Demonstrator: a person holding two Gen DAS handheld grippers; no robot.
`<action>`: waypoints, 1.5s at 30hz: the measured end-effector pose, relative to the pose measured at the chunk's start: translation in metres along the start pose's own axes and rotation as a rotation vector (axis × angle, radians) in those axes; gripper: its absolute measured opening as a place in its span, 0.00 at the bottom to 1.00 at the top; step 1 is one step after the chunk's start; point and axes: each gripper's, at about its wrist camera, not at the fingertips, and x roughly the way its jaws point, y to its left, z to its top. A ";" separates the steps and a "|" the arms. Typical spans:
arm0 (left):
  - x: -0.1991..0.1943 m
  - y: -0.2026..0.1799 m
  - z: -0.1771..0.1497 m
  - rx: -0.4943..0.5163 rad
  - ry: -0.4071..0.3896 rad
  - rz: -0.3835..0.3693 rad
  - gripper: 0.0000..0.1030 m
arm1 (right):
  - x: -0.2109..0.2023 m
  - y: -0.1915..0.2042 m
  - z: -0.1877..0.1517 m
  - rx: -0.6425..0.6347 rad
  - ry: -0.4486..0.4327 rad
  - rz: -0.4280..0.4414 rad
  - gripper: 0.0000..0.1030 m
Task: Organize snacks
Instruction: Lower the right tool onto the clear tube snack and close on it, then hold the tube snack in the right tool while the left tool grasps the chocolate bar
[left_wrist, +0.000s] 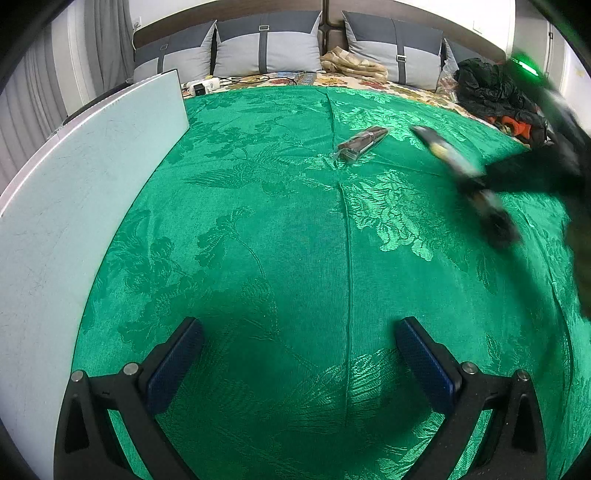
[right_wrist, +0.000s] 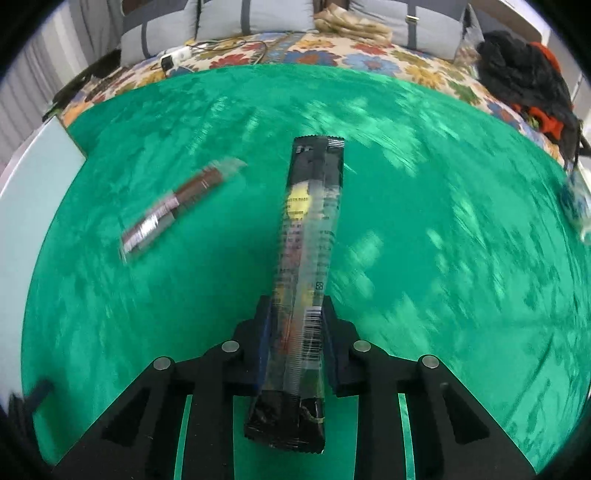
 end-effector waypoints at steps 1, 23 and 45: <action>0.000 0.000 0.000 0.000 0.000 0.000 1.00 | -0.005 -0.008 -0.010 0.002 -0.004 0.003 0.25; 0.105 -0.053 0.164 0.251 0.093 0.009 0.97 | -0.046 -0.057 -0.107 0.020 -0.234 -0.052 0.29; 0.079 -0.076 0.141 0.236 0.086 -0.109 0.18 | -0.046 -0.057 -0.108 0.017 -0.235 -0.056 0.30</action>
